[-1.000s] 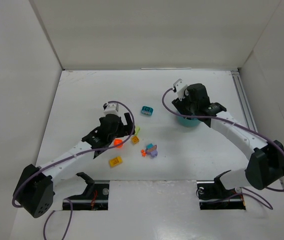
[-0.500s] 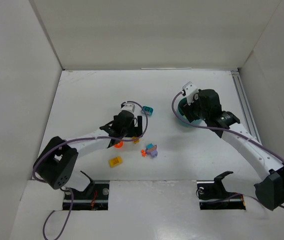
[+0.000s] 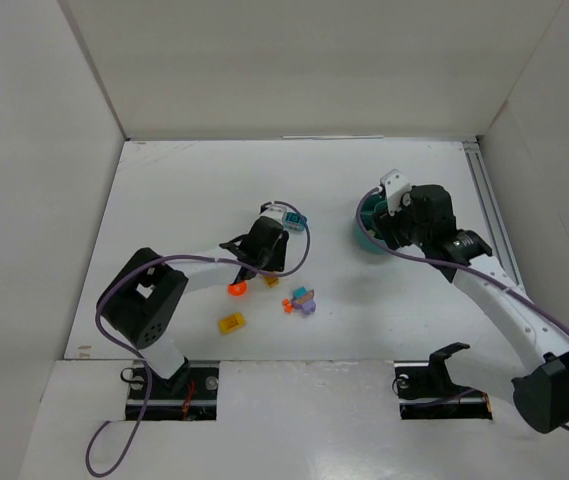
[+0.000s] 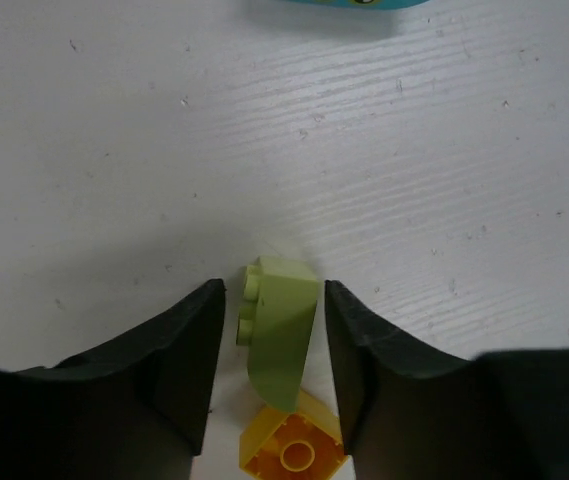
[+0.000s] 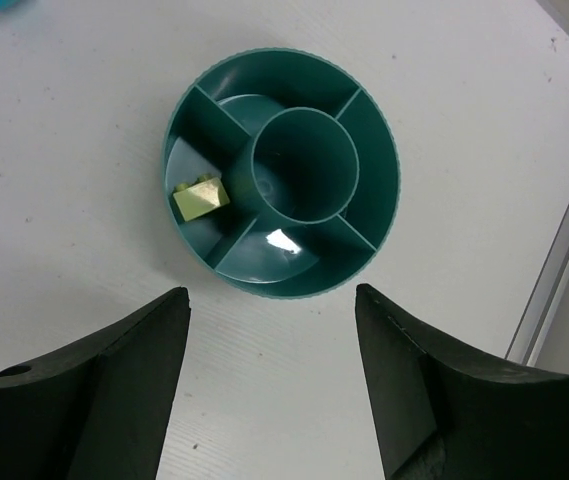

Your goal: Sort the legos into containers by color

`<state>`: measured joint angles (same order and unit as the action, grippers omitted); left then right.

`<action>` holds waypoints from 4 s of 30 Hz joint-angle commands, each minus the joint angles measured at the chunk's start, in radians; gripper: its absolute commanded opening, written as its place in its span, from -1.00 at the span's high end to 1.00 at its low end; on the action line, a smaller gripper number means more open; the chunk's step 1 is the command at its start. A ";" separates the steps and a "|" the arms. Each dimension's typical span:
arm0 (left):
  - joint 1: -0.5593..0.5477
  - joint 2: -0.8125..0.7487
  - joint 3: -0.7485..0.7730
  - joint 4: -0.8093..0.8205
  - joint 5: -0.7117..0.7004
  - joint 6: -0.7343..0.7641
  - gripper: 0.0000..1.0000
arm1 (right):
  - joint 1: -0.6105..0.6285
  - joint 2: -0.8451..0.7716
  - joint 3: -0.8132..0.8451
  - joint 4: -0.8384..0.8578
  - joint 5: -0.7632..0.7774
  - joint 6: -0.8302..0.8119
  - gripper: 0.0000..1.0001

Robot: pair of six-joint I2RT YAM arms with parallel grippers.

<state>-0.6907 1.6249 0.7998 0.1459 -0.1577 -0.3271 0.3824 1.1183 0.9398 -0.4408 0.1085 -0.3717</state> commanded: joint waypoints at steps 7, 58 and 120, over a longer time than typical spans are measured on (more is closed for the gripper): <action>-0.021 -0.007 0.036 0.003 -0.037 -0.007 0.70 | -0.050 -0.087 -0.027 0.000 -0.032 0.020 -0.48; -0.245 0.377 0.765 0.153 -0.002 -0.053 0.70 | -0.277 -0.331 -0.075 -0.182 0.072 0.163 -1.00; -0.041 -0.944 -0.260 -0.473 -0.362 -0.668 -1.00 | 0.612 0.719 0.244 0.367 -0.167 0.252 -0.82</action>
<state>-0.7322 0.6979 0.5442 -0.3042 -0.4908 -0.9722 0.9813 1.8057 1.1294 -0.1478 -0.0177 -0.1772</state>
